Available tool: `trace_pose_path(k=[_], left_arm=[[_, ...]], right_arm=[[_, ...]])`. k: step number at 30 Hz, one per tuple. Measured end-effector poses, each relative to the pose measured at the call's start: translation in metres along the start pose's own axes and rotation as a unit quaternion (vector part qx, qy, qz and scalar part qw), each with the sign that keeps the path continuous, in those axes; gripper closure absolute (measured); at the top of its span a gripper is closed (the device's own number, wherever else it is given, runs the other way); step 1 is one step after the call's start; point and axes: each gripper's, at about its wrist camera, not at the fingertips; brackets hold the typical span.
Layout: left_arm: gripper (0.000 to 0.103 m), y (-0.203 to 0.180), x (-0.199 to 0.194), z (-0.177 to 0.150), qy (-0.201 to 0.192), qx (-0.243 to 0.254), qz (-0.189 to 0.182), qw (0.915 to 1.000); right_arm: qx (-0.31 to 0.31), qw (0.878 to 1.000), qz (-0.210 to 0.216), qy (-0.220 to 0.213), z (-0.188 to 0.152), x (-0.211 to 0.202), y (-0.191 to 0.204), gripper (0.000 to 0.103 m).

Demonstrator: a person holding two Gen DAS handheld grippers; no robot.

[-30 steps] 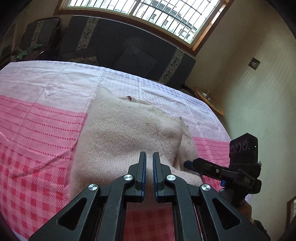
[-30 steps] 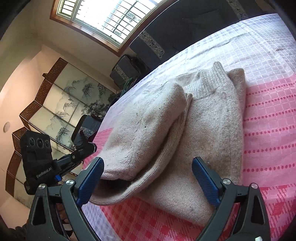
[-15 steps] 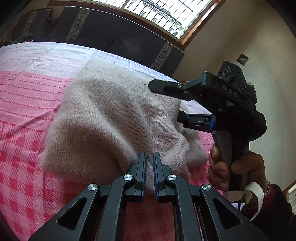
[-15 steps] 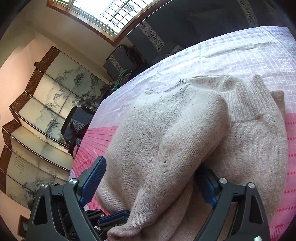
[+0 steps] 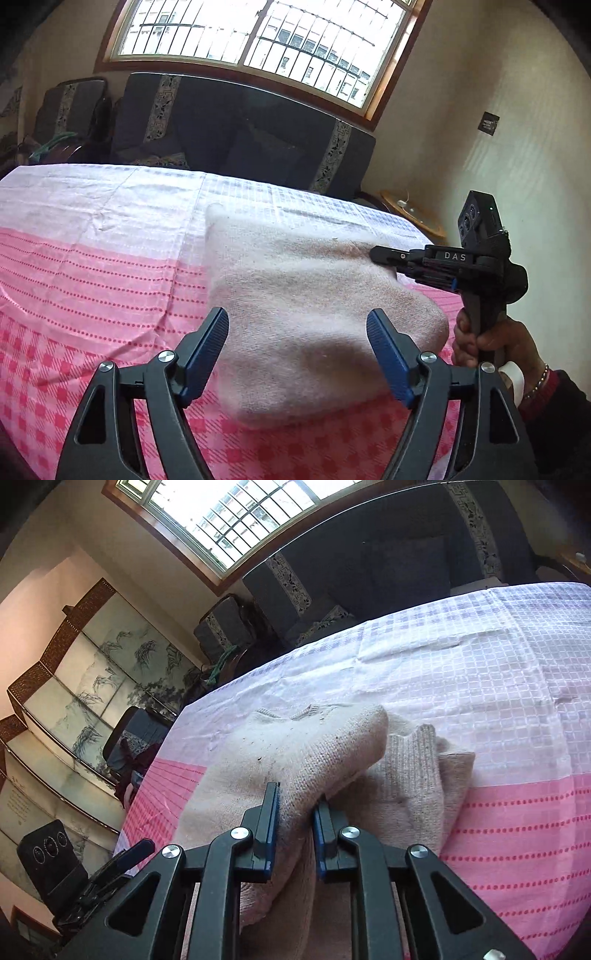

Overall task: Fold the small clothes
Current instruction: 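Fold the held side over the sweater bundle with the right gripper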

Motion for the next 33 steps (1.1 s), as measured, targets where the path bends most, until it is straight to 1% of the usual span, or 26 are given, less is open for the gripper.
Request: trace_pose_path(k=[2,4,6,8,9,10,11,12,13,15,17,19,20,21,23,24,25,26,27,29,31,33], left_arm=[[0.025,0.003,0.016,-0.003,0.017,0.003,0.011,0.9998],[0.025,0.009,0.032,-0.01,0.043,-0.009,0.004,0.999],[0.025,0.013,0.042,-0.019,0.052,-0.026,0.007,0.9983],[0.025,0.02,0.049,-0.026,0.063,-0.044,0.0,0.9971],[0.025,0.024,0.052,-0.029,0.07,-0.053,0.002,0.9961],[0.025,0.027,0.055,-0.032,0.077,-0.063,0.001,0.995],[0.025,0.029,0.056,-0.033,0.08,-0.072,-0.005,0.9942],[0.025,0.031,0.056,-0.035,0.079,-0.078,-0.009,0.9938],[0.025,0.032,0.057,-0.036,0.077,-0.077,-0.007,0.994],[0.025,0.032,0.059,-0.039,0.078,-0.071,-0.001,0.9944],[0.025,0.031,0.058,-0.043,0.07,-0.069,-0.004,0.9952],[0.025,0.029,0.056,-0.046,0.066,-0.072,-0.017,0.9951],[0.025,0.029,0.055,-0.048,0.063,-0.072,-0.017,0.9953],[0.025,0.029,0.053,-0.048,0.059,-0.071,-0.017,0.9956],[0.025,0.026,0.05,-0.048,0.052,-0.067,-0.014,0.9963],[0.025,0.025,0.05,-0.049,0.051,-0.065,-0.01,0.9966],[0.025,0.025,0.049,-0.049,0.05,-0.064,-0.007,0.9966],[0.025,0.025,0.046,-0.052,0.049,-0.065,-0.005,0.9967],[0.025,0.026,0.045,-0.052,0.046,-0.067,-0.001,0.9967],[0.025,0.025,0.038,-0.051,0.034,-0.064,0.006,0.9973],[0.025,0.023,0.025,-0.046,0.015,-0.061,0.022,0.9978],[0.023,0.022,0.015,-0.036,-0.008,-0.07,0.01,0.9975]], right_arm=[[0.022,1.0,-0.016,-0.003,0.0,-0.004,-0.021,0.092],[0.043,0.999,-0.025,-0.006,-0.006,-0.007,-0.041,0.094],[0.06,0.998,-0.009,-0.012,-0.011,-0.012,-0.05,0.094],[0.081,0.996,0.022,-0.022,-0.015,-0.018,-0.051,0.092],[0.1,0.994,0.043,-0.02,-0.015,-0.02,-0.053,0.087],[0.11,0.992,0.059,-0.018,-0.015,-0.021,-0.053,0.087],[0.109,0.992,0.062,-0.015,-0.016,-0.021,-0.05,0.085],[0.102,0.993,0.053,-0.011,-0.015,-0.019,-0.047,0.077],[0.096,0.995,0.042,-0.003,-0.016,-0.015,-0.043,0.072],[0.088,0.996,0.028,0.005,-0.017,-0.008,-0.041,0.055],[0.078,0.997,0.006,0.001,-0.017,-0.005,-0.04,0.05],[0.092,0.995,0.022,0.009,-0.019,0.003,-0.042,0.047],[0.096,0.995,0.022,0.017,-0.022,0.007,-0.045,0.046],[0.092,0.995,0.02,0.022,-0.024,0.011,-0.043,0.046],[0.077,0.996,0.036,0.025,-0.027,0.017,-0.034,0.046],[0.065,0.997,0.037,0.027,-0.027,0.02,-0.027,0.047],[0.049,0.998,0.025,0.028,-0.028,0.024,-0.021,0.051],[0.036,0.999,0.012,0.032,-0.03,0.029,-0.016,0.071],[0.027,0.999,0.003,0.042,-0.031,0.035,-0.012,0.083],[0.006,0.999,-0.011,0.031,-0.031,0.034,-0.005,0.086],[-0.013,1.0,-0.02,0.006,-0.027,0.022,-0.001,0.087],[-0.013,1.0,-0.018,-0.005,-0.019,0.01,-0.006,0.088]])
Point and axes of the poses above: each gripper's, at about its wrist camera, not at the fingertips, and x roughly the way its jaws point, y to its left, z to its top, and after that the axes turned 7 degrees about -y, right-handed
